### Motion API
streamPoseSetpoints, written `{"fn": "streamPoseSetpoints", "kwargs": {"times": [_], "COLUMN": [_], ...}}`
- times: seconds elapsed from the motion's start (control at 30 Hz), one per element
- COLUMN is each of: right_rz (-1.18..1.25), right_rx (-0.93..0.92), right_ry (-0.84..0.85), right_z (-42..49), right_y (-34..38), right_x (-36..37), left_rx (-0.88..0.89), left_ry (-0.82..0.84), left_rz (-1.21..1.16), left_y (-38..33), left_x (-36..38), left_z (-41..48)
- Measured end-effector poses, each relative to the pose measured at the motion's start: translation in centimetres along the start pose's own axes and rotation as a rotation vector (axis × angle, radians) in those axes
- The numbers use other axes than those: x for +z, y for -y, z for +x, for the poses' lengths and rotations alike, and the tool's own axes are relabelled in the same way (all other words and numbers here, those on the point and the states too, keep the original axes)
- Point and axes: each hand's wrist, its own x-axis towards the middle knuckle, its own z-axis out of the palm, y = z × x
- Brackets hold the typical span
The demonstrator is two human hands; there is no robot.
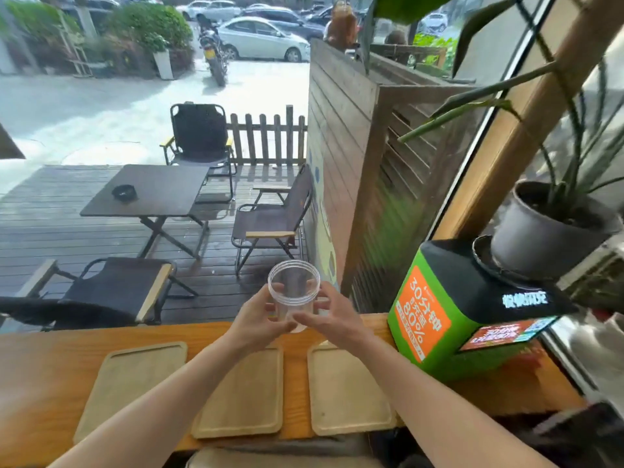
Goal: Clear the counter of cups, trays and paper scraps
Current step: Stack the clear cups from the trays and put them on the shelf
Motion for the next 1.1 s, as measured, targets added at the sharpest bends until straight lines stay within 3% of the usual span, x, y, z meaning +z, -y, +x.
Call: {"fn": "streamPoseSetpoints", "kwargs": {"times": [0.4,0.7,1.1], "right_rz": [0.111,0.078,0.097], "right_rx": [0.068,0.224,0.256], "right_ry": [-0.372,-0.615,-0.792], "right_z": [-9.6,-21.4,-38.0], "right_y": [3.4,0.6,-1.8], "right_x": [-1.7,-0.6,-5.2], "left_rx": [0.267,0.309,0.359], "left_ry": [0.276,0.532,0.687], "left_rz": [-0.067,-0.120,-0.017], "left_y": [-5.4,-6.4,-14.5], "left_x": [2.1,8.7,19.9], "left_z": [-0.9,-8.3,-18.2]}}
